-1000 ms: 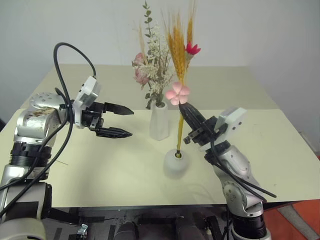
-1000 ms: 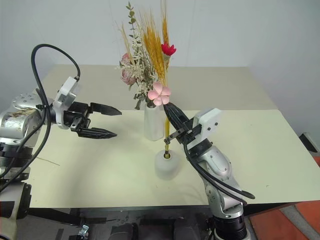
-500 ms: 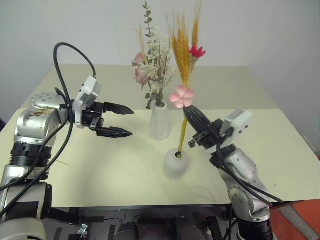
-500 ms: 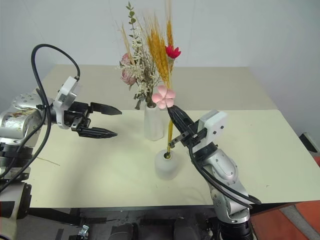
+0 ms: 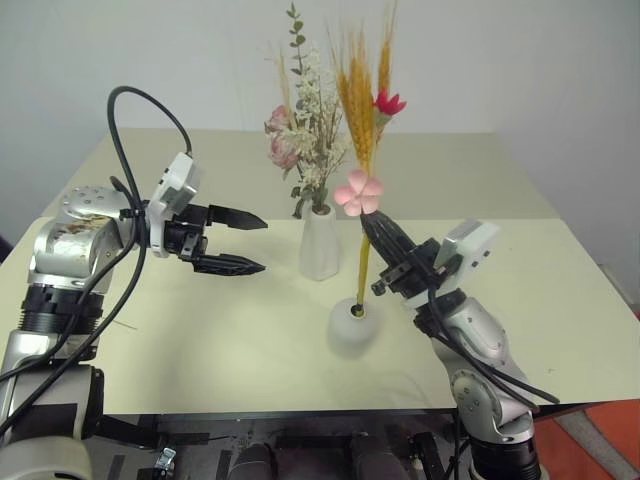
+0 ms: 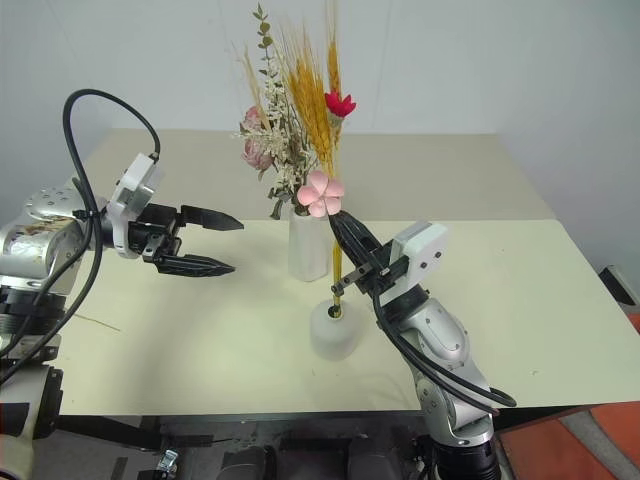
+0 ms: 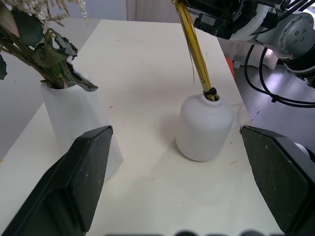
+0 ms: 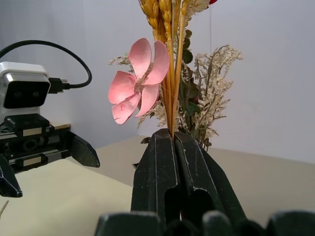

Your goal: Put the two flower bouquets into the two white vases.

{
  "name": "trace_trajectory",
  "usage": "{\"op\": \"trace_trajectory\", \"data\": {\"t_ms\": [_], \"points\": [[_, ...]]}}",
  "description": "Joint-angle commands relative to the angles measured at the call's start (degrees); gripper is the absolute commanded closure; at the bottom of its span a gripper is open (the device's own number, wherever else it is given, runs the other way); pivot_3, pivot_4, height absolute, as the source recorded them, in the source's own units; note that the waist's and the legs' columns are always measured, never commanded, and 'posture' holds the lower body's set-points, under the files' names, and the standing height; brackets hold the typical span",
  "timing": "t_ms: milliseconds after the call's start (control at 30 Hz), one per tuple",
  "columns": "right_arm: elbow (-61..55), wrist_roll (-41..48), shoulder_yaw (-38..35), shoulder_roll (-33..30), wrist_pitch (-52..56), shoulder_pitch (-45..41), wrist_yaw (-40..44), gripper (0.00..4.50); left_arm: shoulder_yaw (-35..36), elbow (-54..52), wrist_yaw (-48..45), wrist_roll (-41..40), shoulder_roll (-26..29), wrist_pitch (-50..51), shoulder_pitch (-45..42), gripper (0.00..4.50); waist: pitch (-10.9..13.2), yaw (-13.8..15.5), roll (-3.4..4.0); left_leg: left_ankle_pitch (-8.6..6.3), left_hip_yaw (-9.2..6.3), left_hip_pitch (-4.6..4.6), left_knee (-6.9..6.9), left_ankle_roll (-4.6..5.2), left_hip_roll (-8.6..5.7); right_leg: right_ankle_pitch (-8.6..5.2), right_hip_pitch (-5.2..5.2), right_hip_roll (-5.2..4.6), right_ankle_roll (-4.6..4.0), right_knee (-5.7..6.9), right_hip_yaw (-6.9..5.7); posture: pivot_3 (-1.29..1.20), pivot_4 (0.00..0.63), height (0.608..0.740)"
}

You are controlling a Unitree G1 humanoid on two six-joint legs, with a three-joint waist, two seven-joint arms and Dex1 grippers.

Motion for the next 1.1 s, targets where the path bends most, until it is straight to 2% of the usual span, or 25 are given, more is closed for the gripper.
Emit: {"op": "trace_trajectory", "data": {"t_ms": [33,500,1100], "points": [[-0.7,-0.1,0.1,0.2,-0.8,0.5,0.2,4.48,1.4,-1.3,0.1,-0.6,0.9,0.1,0.0,0.00,0.0,0.0,0.00,0.00,0.00,0.00,0.00,0.00,0.00,0.00,0.00,0.00,0.00,0.00,0.00,0.00,0.150,0.740],[1.5,-0.9,0.7,2.7,-1.4,-2.5,-1.0,4.48,1.3,-1.7,0.5,-0.6,0.8,0.7,0.1,0.00,0.0,0.0,0.00,0.00,0.00,0.00,0.00,0.00,0.00,0.01,0.00,0.00,-0.02,0.01,0.00,0.00,0.150,0.740],[-0.8,-0.4,1.1,1.6,-0.8,2.4,-1.1,4.48,1.1,-2.7,0.6,-0.7,1.4,2.2,0.7,0.00,0.0,0.0,0.00,0.00,0.00,0.01,0.01,0.00,0.00,0.02,0.00,0.00,-0.04,0.03,0.00,0.00,0.150,0.740]]}}
